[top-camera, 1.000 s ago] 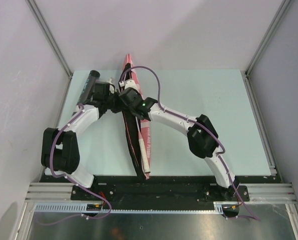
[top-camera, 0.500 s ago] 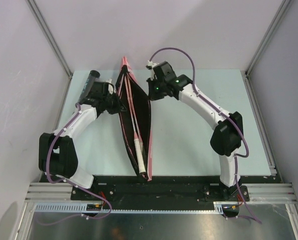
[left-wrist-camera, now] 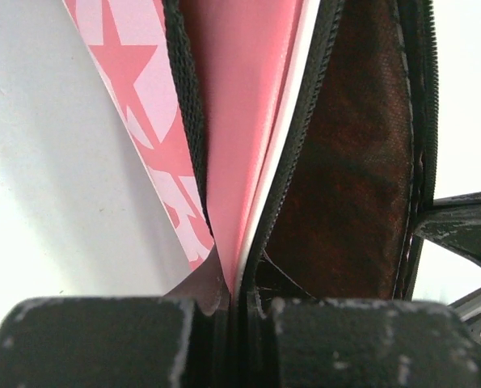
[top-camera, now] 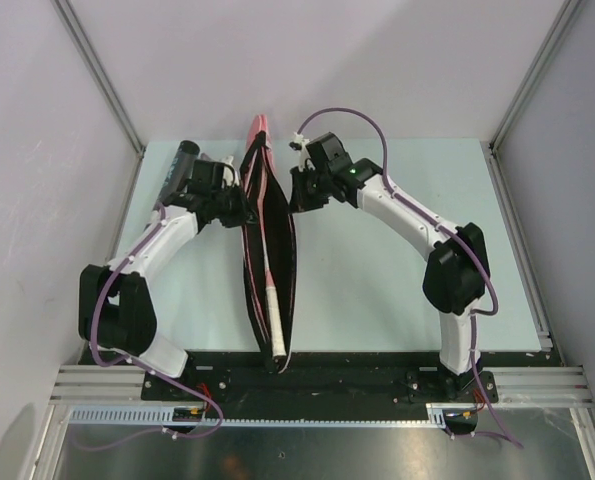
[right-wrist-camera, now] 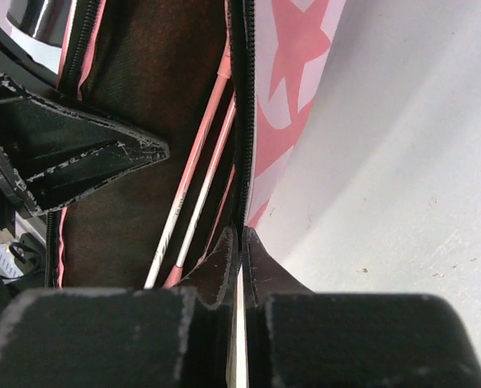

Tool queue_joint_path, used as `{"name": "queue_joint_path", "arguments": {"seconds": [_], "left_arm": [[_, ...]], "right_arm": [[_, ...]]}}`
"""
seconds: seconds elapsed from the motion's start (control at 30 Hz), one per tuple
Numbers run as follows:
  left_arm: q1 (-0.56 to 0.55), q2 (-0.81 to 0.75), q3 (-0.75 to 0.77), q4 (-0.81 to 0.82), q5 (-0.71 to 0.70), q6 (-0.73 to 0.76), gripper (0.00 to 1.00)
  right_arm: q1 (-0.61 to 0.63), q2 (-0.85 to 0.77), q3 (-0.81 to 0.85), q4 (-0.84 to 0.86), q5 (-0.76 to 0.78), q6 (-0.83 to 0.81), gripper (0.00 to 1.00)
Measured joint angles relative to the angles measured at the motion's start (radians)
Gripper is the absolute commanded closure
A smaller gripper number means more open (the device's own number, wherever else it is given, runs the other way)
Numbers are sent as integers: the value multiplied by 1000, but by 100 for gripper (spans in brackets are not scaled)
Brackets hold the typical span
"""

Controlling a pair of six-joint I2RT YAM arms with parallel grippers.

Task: Pack up the badminton gear

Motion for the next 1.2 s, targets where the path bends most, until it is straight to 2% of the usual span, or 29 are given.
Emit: {"name": "queue_joint_path", "arguments": {"seconds": [0.03,0.17,0.23,0.27,0.37,0.53,0.63,0.67,0.73,0.87,0.97,1.2], "left_arm": [[-2,0,1,-1,-2,1,99],[1,52,3,15,50,0,99],[1,75,-1,32,73,-1,99],[2,76,-5,39,77,-1,99],[2,74,-8,45,87,-1,100],[11,73,-12,51,108,-1,100],[21,71,-21,60,122,-1,100],[25,69,-24,64,127,-1,100],[32,66,-28,65,133,-2,100],[45,62,-36,69,149,-5,100],[48,57,-40,72,149,-7,100],[49,54,-45,76,147,-8,100]], "right_arm": [[-1,-2,-8,8,0,2,100],[3,-2,-36,22,21,24,70],[13,-2,-38,16,52,35,59],[22,-2,-38,14,79,36,50],[77,-13,-38,-15,169,45,41],[246,-84,-50,-88,308,76,41],[344,-169,-123,-86,375,121,50],[369,-197,-158,-79,401,132,57],[398,-246,-241,-50,412,150,59],[375,-256,-367,11,369,178,51],[354,-211,-391,29,356,182,46],[354,-131,-397,110,282,179,44]]}}
